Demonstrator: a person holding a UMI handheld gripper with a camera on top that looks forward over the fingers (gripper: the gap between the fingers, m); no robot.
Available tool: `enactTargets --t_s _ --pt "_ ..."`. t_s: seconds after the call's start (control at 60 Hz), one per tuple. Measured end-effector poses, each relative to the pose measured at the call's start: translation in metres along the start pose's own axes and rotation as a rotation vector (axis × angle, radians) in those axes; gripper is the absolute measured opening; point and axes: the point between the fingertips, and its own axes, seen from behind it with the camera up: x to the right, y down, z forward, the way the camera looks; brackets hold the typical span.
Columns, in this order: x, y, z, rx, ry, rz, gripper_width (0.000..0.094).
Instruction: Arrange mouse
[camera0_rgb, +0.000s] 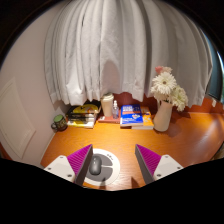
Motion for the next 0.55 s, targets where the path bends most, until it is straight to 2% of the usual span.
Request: enactTargets --t_s 0.133,0.55 --pt "0.010 -0.008 -0.009 0.022 -0.002 0.020 0.0850" --pt "0.007 0.003 -0.016 0.009 0.002 0.018 0.0848"
